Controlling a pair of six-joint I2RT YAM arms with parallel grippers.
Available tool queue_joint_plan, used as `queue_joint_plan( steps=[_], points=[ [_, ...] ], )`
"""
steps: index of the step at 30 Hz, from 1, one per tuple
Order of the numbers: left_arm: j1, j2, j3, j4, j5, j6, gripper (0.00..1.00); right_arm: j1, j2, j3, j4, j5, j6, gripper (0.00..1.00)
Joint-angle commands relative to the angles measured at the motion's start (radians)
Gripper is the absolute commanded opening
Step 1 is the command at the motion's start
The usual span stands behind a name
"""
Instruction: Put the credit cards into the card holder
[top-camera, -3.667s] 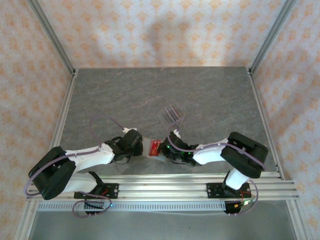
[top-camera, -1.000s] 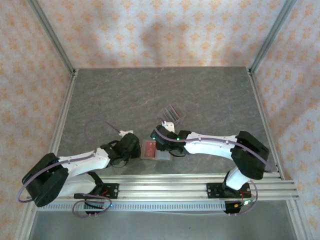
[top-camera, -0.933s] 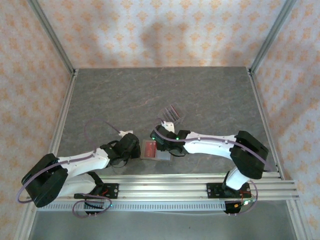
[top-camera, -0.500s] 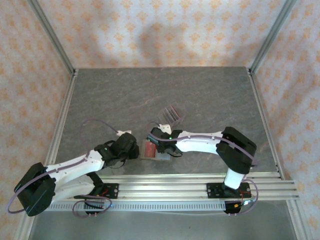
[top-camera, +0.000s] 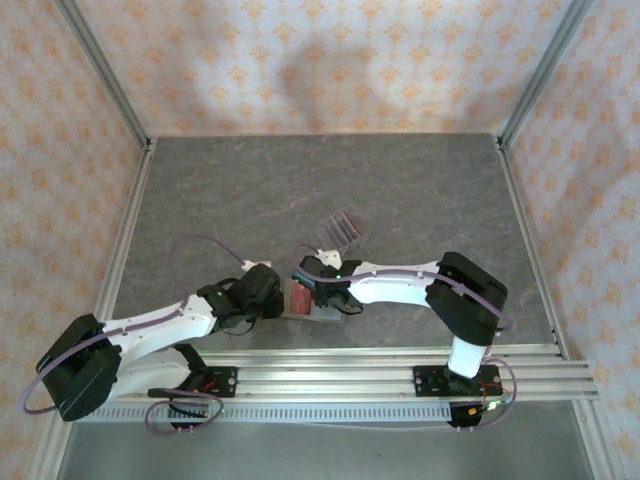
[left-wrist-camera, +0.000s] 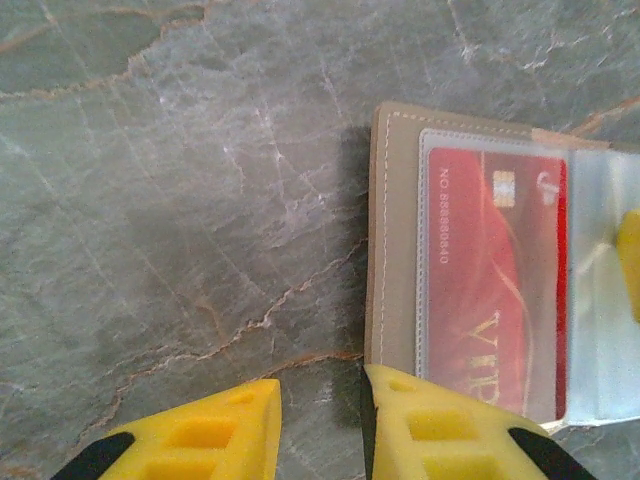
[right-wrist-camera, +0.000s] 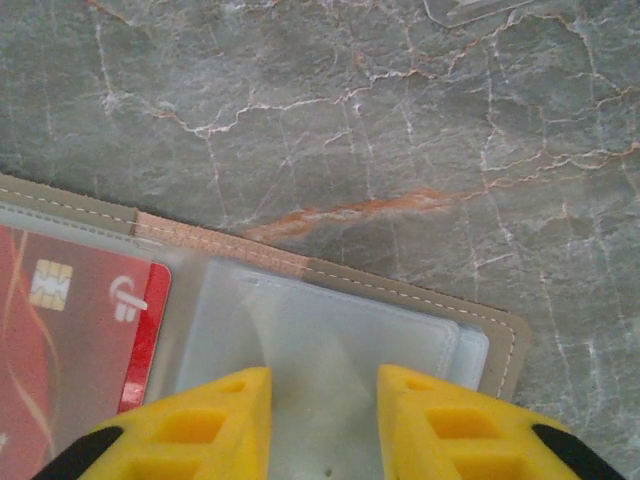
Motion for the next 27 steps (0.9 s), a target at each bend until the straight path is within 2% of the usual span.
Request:
queue_joint_plan(
  steps=[1, 8, 13, 19, 27],
  points=[
    [-0.013, 0.032, 0.030, 0.035, 0.005, 0.017, 0.28, -0.006, 0.026, -0.033, 0.008, -0.007, 0.012, 0.27],
    [-0.031, 0.099, 0.034, 0.082, 0.008, 0.011, 0.27, -0.005, 0.029, -0.049, 0.034, -0.037, 0.013, 0.15],
    [-0.041, 0.124, 0.026, 0.099, -0.001, 0.003, 0.27, -0.006, 0.007, -0.037, 0.017, -0.025, 0.003, 0.01],
    [-0.055, 0.151, 0.008, 0.125, -0.011, -0.013, 0.27, -0.006, -0.033, 0.030, -0.042, 0.009, -0.026, 0.00],
    [-0.105, 0.184, -0.013, 0.175, -0.027, -0.058, 0.27, -0.010, -0.005, 0.129, -0.084, -0.025, -0.024, 0.00]
  ],
)
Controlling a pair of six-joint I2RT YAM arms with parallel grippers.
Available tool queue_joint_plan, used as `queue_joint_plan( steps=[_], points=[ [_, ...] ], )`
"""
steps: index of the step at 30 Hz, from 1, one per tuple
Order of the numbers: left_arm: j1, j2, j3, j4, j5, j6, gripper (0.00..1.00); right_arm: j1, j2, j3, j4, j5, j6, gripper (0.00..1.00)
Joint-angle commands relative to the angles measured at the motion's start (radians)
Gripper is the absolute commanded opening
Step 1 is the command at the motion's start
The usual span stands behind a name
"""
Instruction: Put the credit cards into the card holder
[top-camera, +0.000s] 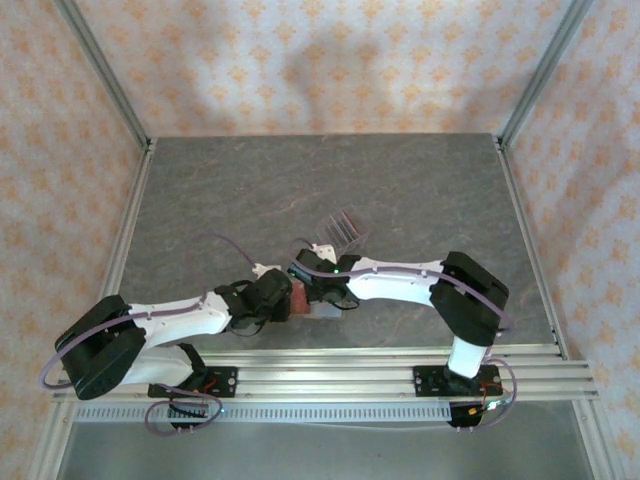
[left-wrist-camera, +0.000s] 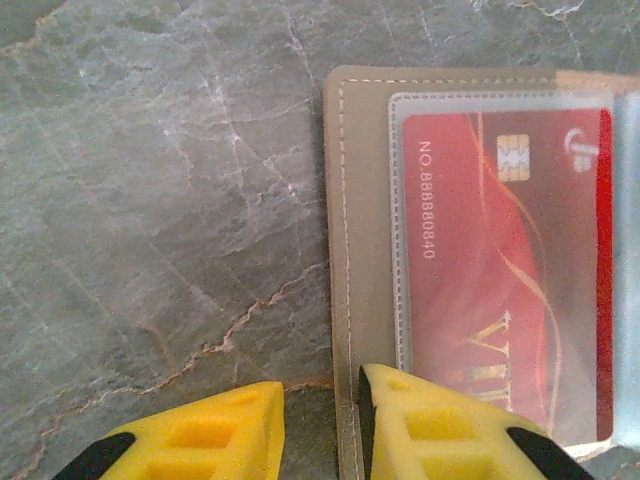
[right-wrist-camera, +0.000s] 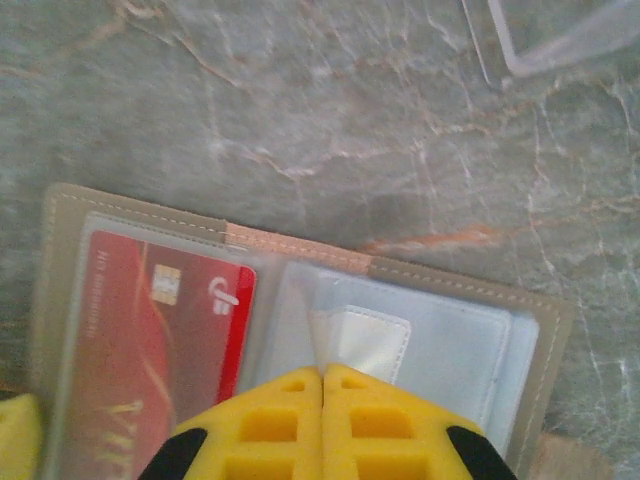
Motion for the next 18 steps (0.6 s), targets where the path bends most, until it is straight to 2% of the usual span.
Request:
queue_joint_plan(
  steps=[1, 3, 8, 18],
  points=[
    [-0.037, 0.055, -0.022, 0.093, 0.022, -0.041, 0.27, -0.011, 0.007, 0.052, -0.046, -0.005, -0.004, 0.00],
    [-0.047, 0.070, -0.020, 0.105, 0.019, -0.050, 0.27, -0.015, 0.013, 0.056, -0.032, -0.029, 0.006, 0.02],
    [-0.054, 0.089, -0.030, 0.135, 0.016, -0.080, 0.26, -0.030, 0.028, 0.034, 0.037, -0.111, 0.047, 0.19],
    [-0.056, 0.082, -0.043, 0.137, 0.002, -0.102, 0.26, -0.064, 0.024, -0.080, 0.294, -0.284, 0.163, 0.37]
  ],
)
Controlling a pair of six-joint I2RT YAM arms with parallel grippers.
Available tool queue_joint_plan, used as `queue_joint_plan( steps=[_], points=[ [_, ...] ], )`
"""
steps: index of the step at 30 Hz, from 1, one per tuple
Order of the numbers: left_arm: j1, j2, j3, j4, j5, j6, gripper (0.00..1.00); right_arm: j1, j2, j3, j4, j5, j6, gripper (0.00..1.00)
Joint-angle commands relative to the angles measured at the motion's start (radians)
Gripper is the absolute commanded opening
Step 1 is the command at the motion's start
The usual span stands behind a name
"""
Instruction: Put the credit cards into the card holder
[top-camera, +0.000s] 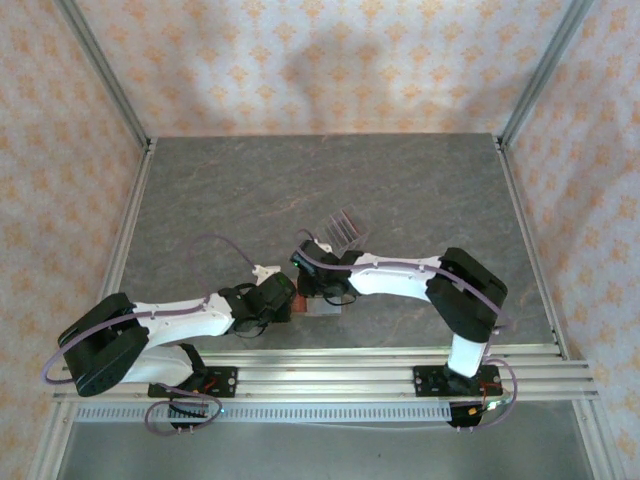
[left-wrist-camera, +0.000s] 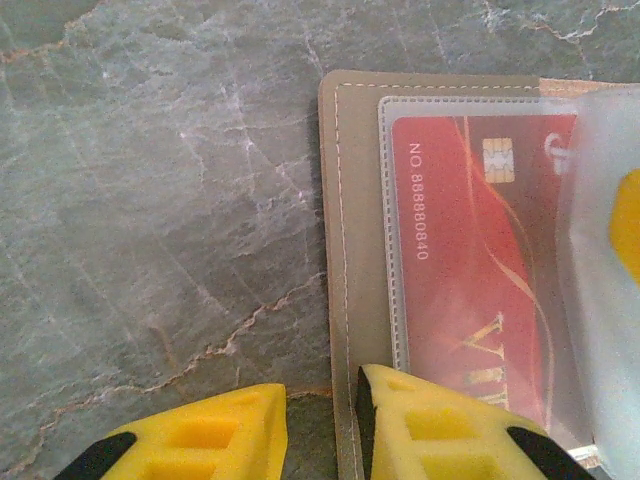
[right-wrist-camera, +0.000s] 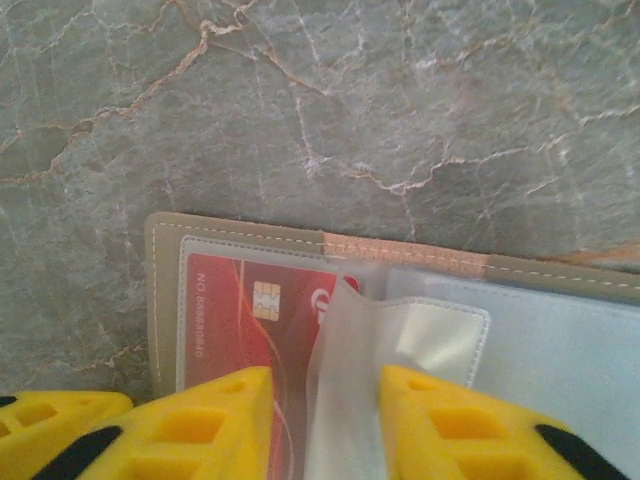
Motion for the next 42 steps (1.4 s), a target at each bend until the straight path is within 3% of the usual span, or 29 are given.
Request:
queue_joint_plan(
  steps=[1, 17, 20, 27, 32, 37, 42],
  points=[
    [-0.018, 0.047, -0.044, 0.120, 0.064, -0.035, 0.26, -0.015, -0.001, -0.047, 0.138, -0.090, 0.067, 0.38],
    [-0.018, 0.001, -0.066, 0.102, 0.049, -0.045, 0.27, -0.073, -0.079, -0.121, 0.407, -0.334, 0.128, 0.53],
    [-0.018, -0.002, -0.069, 0.097, 0.043, -0.046, 0.27, -0.087, -0.102, -0.117, 0.389, -0.363, 0.115, 0.56],
    [-0.018, 0.007, -0.064, 0.097, 0.038, -0.048, 0.27, -0.090, -0.142, -0.058, 0.173, -0.288, 0.011, 0.59],
    [-0.018, 0.005, -0.064, 0.091, 0.035, -0.047, 0.27, -0.089, -0.234, -0.061, 0.027, -0.123, -0.050, 0.56],
    [-0.018, -0.001, -0.065, 0.081, 0.030, -0.043, 0.27, -0.094, -0.367, -0.110, -0.065, 0.042, -0.075, 0.62],
    [-0.018, -0.002, -0.060, 0.078, 0.029, -0.042, 0.27, -0.103, -0.305, -0.115, -0.083, -0.004, -0.085, 0.58]
  ],
)
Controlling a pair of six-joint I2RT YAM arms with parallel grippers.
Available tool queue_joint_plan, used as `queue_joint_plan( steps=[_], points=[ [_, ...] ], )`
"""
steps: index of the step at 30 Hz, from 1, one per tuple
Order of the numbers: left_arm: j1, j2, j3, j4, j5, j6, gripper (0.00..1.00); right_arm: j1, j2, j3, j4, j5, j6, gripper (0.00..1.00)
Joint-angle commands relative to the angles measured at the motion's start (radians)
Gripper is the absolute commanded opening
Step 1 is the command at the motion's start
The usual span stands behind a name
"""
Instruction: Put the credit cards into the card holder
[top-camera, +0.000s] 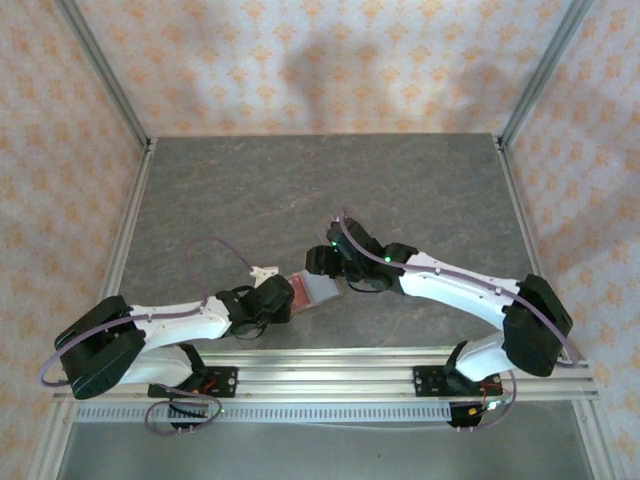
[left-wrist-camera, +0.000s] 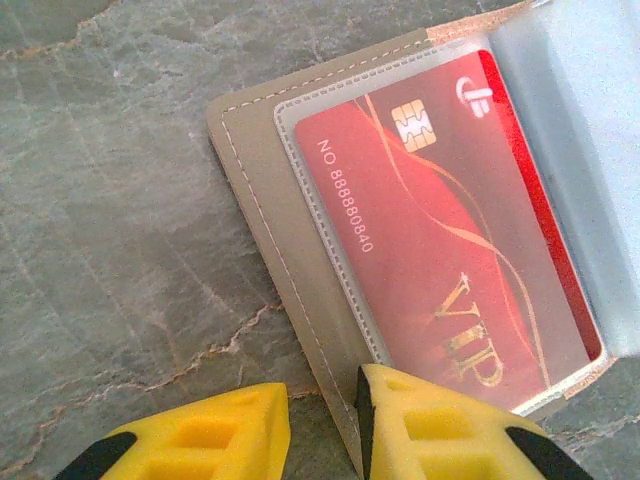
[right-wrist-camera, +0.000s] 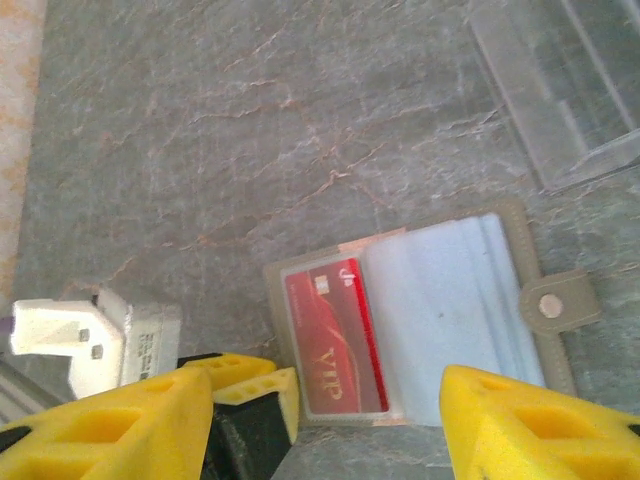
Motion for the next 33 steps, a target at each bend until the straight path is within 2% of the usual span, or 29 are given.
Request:
queue_joint_plan(
  steps=[1, 5, 21, 33],
  points=[
    [-0.013, 0.033, -0.029, 0.045, 0.044, -0.022, 0.27, -0.002, 0.066, -0.023, -0.072, 0.034, -0.025, 0.55],
    [-0.013, 0.026, -0.026, 0.035, 0.042, -0.022, 0.27, 0.002, 0.117, -0.041, -0.033, 0.018, 0.006, 0.52],
    [-0.013, 0.029, -0.022, 0.028, 0.036, -0.019, 0.27, 0.014, 0.256, -0.023, 0.018, -0.006, 0.026, 0.52],
    [-0.013, 0.031, -0.024, 0.031, 0.035, -0.018, 0.27, 0.029, 0.254, 0.005, 0.008, 0.002, 0.022, 0.49]
  ],
)
